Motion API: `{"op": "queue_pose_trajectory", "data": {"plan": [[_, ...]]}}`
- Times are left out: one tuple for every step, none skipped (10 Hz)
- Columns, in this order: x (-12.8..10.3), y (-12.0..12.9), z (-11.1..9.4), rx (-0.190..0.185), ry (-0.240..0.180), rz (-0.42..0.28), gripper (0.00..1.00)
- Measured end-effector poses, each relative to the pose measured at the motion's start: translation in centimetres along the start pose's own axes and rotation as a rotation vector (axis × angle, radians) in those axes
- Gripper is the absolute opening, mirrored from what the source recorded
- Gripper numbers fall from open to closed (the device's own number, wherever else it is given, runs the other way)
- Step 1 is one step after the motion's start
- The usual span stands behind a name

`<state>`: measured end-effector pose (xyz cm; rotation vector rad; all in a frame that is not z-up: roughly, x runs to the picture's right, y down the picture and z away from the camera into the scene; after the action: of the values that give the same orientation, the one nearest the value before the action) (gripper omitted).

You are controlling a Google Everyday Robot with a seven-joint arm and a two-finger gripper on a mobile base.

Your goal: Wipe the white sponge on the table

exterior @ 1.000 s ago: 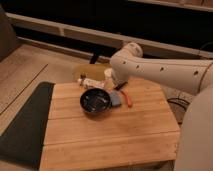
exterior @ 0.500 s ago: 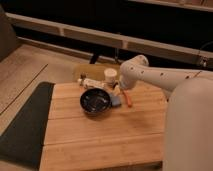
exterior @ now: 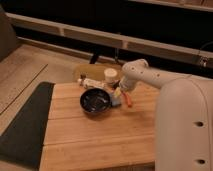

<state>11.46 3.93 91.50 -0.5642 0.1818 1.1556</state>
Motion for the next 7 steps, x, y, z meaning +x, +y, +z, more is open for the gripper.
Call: {"op": "queue_pose_trajectory", "data": {"plan": [[0.0,0.0,0.4,-0.006,0.010,-0.002,0.65],[0.0,0.1,1.0,-0.013,0.022,-0.006,0.65],[0.0,0.3,1.4,-0.021,0.033,-0.011,0.65],[0.0,0.5,2.0,-0.031,0.045,-0.016,0.65],[-0.1,0.7,2.3,-0.037,0.052,-0.020,0.65],[-0.2,0.9,2.6,-0.044,0.057,-0.024,0.65],[-0.2,1.1,3.0,-0.051,0.066,-0.026,0.65]]}}
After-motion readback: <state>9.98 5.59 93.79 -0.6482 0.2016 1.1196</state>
